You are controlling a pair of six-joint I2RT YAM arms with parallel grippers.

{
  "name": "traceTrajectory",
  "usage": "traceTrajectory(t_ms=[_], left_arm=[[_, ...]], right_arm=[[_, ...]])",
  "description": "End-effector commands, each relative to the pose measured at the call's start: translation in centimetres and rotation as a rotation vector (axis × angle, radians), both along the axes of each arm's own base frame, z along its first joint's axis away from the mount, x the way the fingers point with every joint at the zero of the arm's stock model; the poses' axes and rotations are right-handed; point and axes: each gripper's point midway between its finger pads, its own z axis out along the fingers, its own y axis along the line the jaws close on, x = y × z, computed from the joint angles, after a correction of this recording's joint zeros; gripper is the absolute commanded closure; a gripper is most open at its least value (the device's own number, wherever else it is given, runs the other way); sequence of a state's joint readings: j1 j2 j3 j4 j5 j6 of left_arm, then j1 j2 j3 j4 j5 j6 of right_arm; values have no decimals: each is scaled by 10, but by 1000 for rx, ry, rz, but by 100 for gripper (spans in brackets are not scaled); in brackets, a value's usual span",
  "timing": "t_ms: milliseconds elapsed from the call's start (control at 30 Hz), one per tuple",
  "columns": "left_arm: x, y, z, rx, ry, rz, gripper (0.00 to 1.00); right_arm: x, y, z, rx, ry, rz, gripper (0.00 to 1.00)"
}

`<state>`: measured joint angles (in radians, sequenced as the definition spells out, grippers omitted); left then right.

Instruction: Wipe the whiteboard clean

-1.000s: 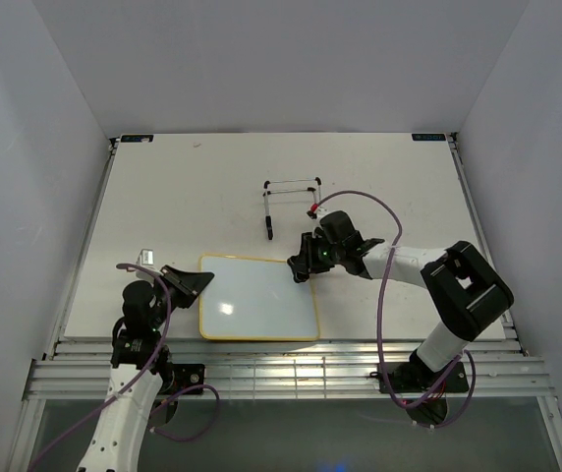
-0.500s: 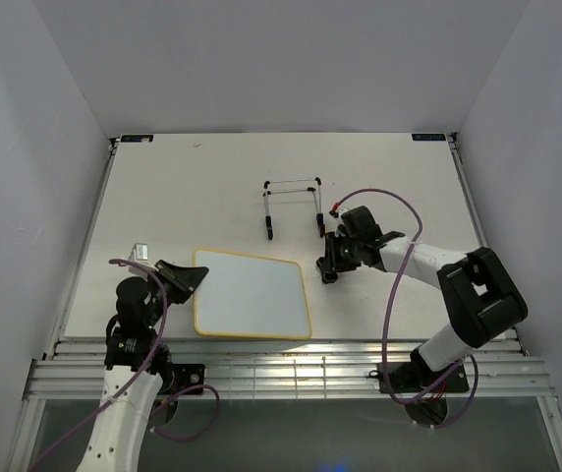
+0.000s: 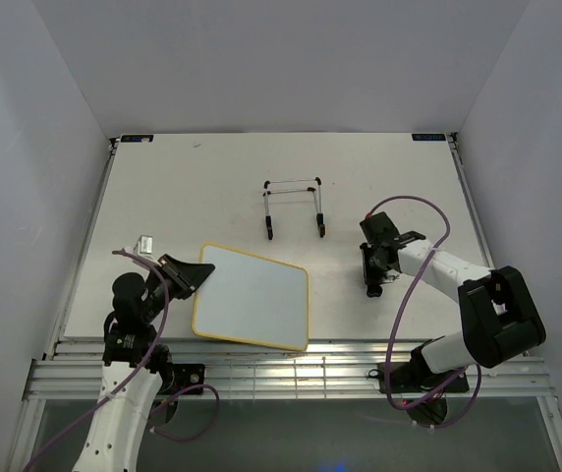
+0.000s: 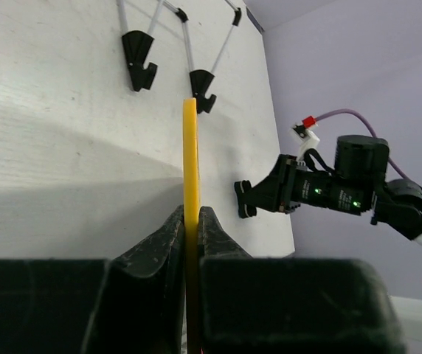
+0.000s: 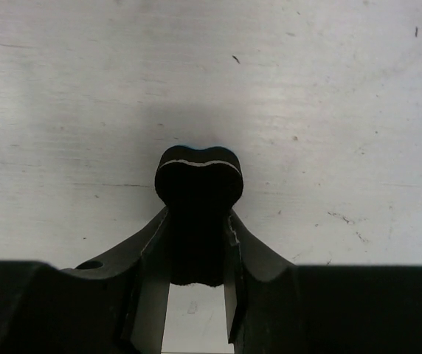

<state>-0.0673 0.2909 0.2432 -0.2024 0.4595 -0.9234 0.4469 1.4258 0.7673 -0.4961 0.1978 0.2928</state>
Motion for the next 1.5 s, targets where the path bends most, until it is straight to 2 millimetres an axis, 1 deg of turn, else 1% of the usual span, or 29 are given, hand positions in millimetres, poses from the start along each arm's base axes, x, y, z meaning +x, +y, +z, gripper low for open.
traceTrajectory(t_ms=[0, 33, 100, 200, 300, 333, 367, 400, 433, 467, 567, 667, 700, 733, 767, 833, 867, 900, 967, 1000, 1033, 1067, 1100, 1133, 1200, 1233, 1300, 1333, 1467], left_arm=[[-6, -13, 59, -37, -172, -94, 100], [-6, -12, 64, -33, -187, -91, 100], [-7, -12, 77, -26, -218, -94, 100], [-8, -13, 88, -21, -234, -102, 100], [-9, -17, 96, -32, -260, -129, 100], [-10, -18, 98, -39, -271, -140, 100], [-12, -21, 108, -58, -311, -158, 100], [-13, -22, 109, -71, -319, -169, 100], [-13, -24, 109, -85, -323, -180, 100], [-12, -26, 114, -104, -334, -188, 100], [-7, -25, 121, -111, -342, -181, 100], [0, -24, 140, -119, -403, -169, 100], [4, -24, 144, -121, -410, -169, 100], [5, -25, 158, -119, -451, -176, 100], [18, -26, 153, -118, -413, -180, 100], [31, -29, 157, -117, -412, -189, 100], [37, -29, 173, -115, -455, -191, 100], [54, -33, 164, -118, -409, -196, 100], [69, -39, 174, -119, -432, -203, 100], [73, -48, 188, -124, -462, -229, 100], [90, -53, 184, -114, -460, -226, 100], [98, -58, 187, -111, -470, -226, 100], [103, -66, 201, -119, -496, -236, 100], [120, -71, 189, -122, -464, -234, 100], [129, -81, 213, -178, -552, -256, 100], [141, -87, 212, -197, -592, -265, 100], [151, -98, 218, -224, -632, -289, 100], [168, -104, 219, -231, -652, -291, 100], [201, -117, 226, -276, -735, -316, 100]], right_arm=[[-11, -24, -7, -89, 37, -67, 80], [-12, -25, -9, -95, 49, -68, 70], [-12, -24, -11, -95, 58, -69, 54], [-13, -22, -11, -82, 63, -71, 49], [-12, -18, -5, -56, 49, -71, 44], [-9, -17, 3, -43, 25, -74, 39], [-10, -17, 7, -37, 22, -73, 39], [-9, -16, 11, -34, 13, -73, 37], [-5, -15, 23, -23, -19, -77, 36], [-7, -18, 28, -29, -19, -80, 36], [-2, -18, 57, -3, -95, -88, 34], [-1, -22, 89, 21, -173, -101, 31], [-5, -24, 101, 30, -198, -103, 19], [-5, -26, 109, 32, -217, -106, 17], [-8, -28, 126, 48, -255, -108, 9], [-10, -29, 142, 71, -302, -108, 8], [-12, -29, 150, 88, -324, -106, 6], [-15, -29, 165, 115, -370, -103, 3], [-22, -27, 176, 153, -394, -86, 2], [-26, -27, 186, 177, -430, -76, 2], [-29, -26, 190, 189, -440, -66, 2], [-31, -27, 194, 197, -455, -62, 2], [-34, -28, 201, 209, -484, -56, 2], [-35, -28, 204, 217, -496, -52, 2], [-39, -25, 212, 252, -532, -32, 2], [-42, -21, 210, 271, -529, -5, 2], [-45, -16, 214, 308, -556, 17, 4], [-48, -12, 211, 327, -545, 42, 4], [-53, -7, 210, 356, -548, 78, 4]])
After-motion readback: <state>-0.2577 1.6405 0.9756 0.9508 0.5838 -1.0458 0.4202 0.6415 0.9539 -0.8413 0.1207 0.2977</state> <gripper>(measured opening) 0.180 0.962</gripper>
